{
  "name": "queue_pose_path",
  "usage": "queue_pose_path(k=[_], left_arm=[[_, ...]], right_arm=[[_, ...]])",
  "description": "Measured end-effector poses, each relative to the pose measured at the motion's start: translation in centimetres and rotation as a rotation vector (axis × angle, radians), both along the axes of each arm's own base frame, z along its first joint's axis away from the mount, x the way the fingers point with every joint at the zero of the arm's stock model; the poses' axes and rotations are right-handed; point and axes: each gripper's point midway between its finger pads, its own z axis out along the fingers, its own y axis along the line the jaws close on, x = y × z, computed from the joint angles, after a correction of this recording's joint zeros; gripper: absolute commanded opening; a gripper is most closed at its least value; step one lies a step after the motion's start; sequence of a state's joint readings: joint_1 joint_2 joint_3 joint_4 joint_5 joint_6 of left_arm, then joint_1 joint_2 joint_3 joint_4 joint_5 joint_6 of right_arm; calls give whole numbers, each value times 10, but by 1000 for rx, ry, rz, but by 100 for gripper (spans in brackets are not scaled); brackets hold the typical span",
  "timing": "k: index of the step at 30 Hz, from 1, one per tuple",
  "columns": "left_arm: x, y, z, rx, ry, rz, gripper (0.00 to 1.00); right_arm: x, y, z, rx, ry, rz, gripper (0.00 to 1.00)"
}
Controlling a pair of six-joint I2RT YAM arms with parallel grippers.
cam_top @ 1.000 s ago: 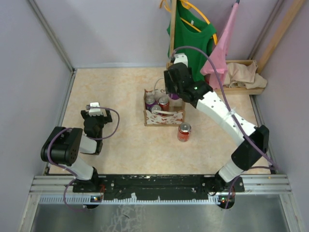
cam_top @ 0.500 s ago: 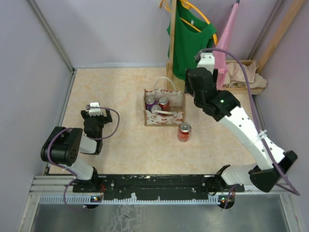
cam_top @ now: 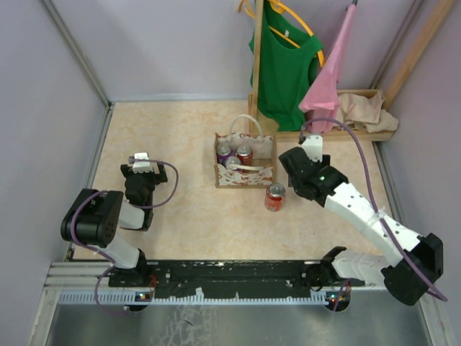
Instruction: Take the beverage out of the canvas bag
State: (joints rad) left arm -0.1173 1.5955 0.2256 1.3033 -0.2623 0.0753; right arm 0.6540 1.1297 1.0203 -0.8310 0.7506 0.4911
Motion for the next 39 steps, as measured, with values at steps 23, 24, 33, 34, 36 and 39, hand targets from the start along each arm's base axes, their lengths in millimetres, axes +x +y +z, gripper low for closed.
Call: queue_pose_path(k=[23, 24, 33, 34, 36, 39], left_arm=[[0, 0, 0, 0, 0, 0, 100], [0, 0, 0, 0, 0, 0, 100], [0, 0, 0, 0, 0, 0, 100], [0, 0, 0, 0, 0, 0, 100], [0, 0, 0, 0, 0, 0, 100], [0, 0, 0, 0, 0, 0, 100]], right_arm=[[-9, 5, -85, 176, 69, -49, 9], [-9, 6, -85, 177, 70, -50, 10], [-10, 6, -102, 165, 98, -57, 34], [-10, 5, -104, 161, 103, -57, 45], [-11, 5, -107, 157, 111, -58, 71], [-11, 5, -108, 155, 114, -59, 93]])
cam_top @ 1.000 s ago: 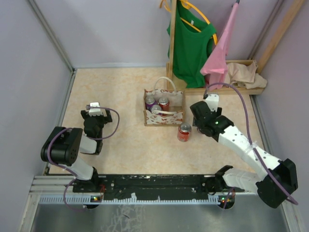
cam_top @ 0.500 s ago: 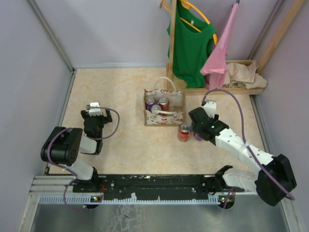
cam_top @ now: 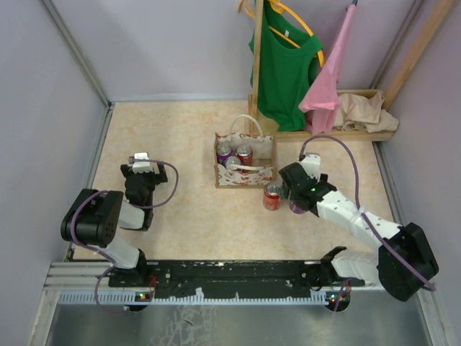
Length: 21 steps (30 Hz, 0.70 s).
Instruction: Take the beverage out of the canvas bag
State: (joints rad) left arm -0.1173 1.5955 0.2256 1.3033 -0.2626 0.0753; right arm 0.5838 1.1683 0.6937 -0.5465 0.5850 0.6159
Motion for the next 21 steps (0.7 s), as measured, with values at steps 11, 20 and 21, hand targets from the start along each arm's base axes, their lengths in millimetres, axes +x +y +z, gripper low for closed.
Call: queue_pose_path(k=[11, 20, 21], left_arm=[[0, 0, 0, 0, 0, 0, 100], [0, 0, 0, 0, 0, 0, 100], [0, 0, 0, 0, 0, 0, 100]], right_arm=[[6, -4, 10, -14, -35, -25, 96], [46, 13, 126, 55, -286, 20, 94], [52, 16, 145, 69, -325, 30, 94]])
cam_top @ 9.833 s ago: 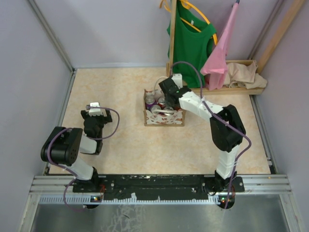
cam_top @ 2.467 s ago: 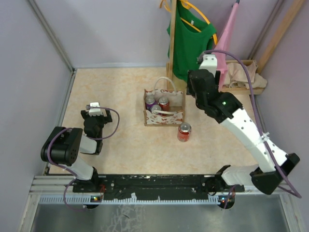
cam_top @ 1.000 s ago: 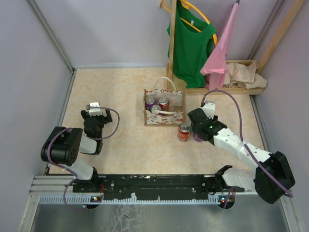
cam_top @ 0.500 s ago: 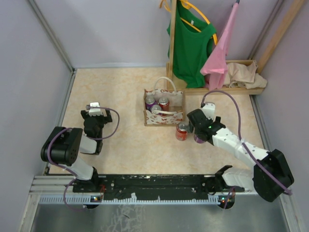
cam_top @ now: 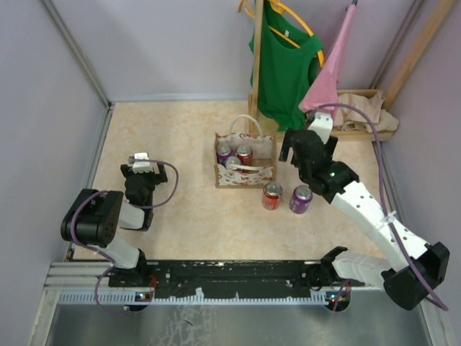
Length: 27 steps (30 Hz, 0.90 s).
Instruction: Take the beverage out of the canvas bag
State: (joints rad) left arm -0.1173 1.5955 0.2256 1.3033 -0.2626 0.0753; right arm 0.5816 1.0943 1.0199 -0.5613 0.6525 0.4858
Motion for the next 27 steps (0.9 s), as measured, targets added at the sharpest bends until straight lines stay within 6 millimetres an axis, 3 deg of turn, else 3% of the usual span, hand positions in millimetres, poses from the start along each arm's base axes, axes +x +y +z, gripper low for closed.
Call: queue_pose_path(k=[3, 5, 7, 9, 13, 19, 27], left_arm=[[0, 0, 0, 0, 0, 0, 100], [0, 0, 0, 0, 0, 0, 100], [0, 0, 0, 0, 0, 0, 100], [0, 0, 0, 0, 0, 0, 100], [0, 0, 0, 0, 0, 0, 100], [0, 0, 0, 0, 0, 0, 100], [0, 0, 0, 0, 0, 0, 100]], right_arm=[[13, 11, 48, 33, -93, 43, 90], [23, 21, 69, 48, -129, 75, 87], [34, 33, 76, 48, -134, 111, 87], [45, 49, 71, 28, -111, 151, 86], [61, 88, 40, -45, -23, 243, 86], [70, 140, 6, -97, 59, 360, 86], [61, 168, -19, -77, 125, 430, 96]])
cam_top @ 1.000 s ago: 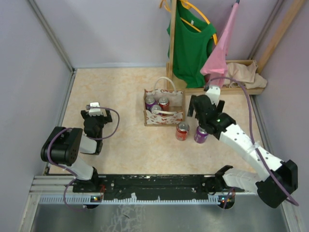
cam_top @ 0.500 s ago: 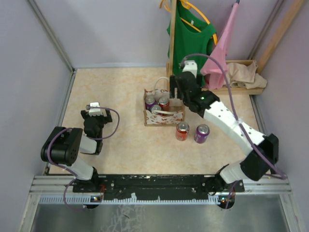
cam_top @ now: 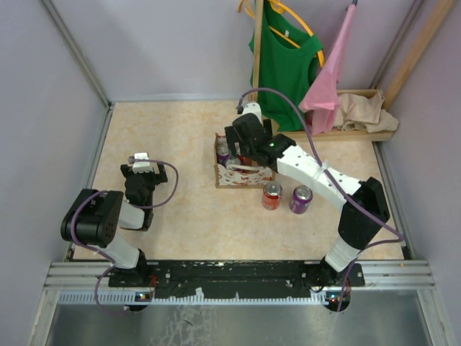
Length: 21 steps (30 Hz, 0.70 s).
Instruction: Take the beverage out of the canvas bag
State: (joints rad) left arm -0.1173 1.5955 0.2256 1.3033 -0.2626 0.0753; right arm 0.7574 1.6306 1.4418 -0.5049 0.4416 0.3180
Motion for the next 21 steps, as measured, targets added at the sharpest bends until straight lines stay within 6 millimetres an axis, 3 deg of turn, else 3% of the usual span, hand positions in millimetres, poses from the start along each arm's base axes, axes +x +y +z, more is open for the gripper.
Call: queue_pose_path(k=[16, 21], left_arm=[[0, 0, 0, 0, 0, 0, 100], [0, 0, 0, 0, 0, 0, 100]], right_arm=[[-27, 24, -28, 76, 146, 88, 99], [-32, 36, -52, 72, 213, 114, 99]])
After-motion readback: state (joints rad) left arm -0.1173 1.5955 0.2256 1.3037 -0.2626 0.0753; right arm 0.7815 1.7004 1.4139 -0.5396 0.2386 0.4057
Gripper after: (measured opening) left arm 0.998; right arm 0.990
